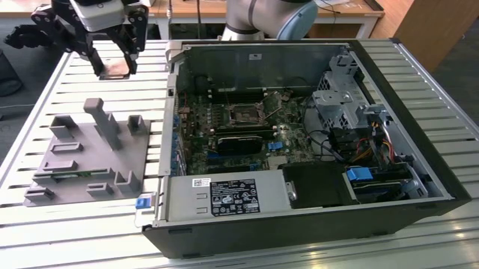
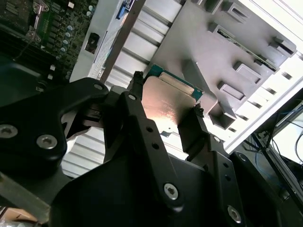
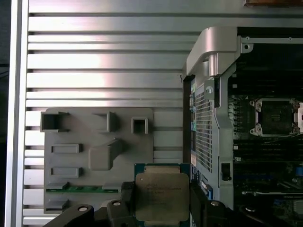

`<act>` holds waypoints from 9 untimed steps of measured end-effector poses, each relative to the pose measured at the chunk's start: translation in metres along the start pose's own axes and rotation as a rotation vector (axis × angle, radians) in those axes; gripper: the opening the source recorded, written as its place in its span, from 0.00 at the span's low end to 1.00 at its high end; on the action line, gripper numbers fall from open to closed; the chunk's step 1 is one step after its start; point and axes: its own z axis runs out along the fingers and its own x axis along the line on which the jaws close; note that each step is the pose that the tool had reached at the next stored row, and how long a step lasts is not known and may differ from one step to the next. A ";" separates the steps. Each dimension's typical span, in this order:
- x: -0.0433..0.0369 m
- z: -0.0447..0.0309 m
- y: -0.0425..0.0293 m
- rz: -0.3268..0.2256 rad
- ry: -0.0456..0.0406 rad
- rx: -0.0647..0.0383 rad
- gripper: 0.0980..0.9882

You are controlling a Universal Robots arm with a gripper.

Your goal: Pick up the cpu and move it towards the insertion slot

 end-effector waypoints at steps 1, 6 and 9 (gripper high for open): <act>-0.0011 0.0000 0.0000 0.000 0.0000 0.000 0.50; -0.0063 0.0000 0.0002 0.000 -0.0001 0.000 0.50; -0.0093 0.0000 0.0003 0.000 0.0000 0.000 0.50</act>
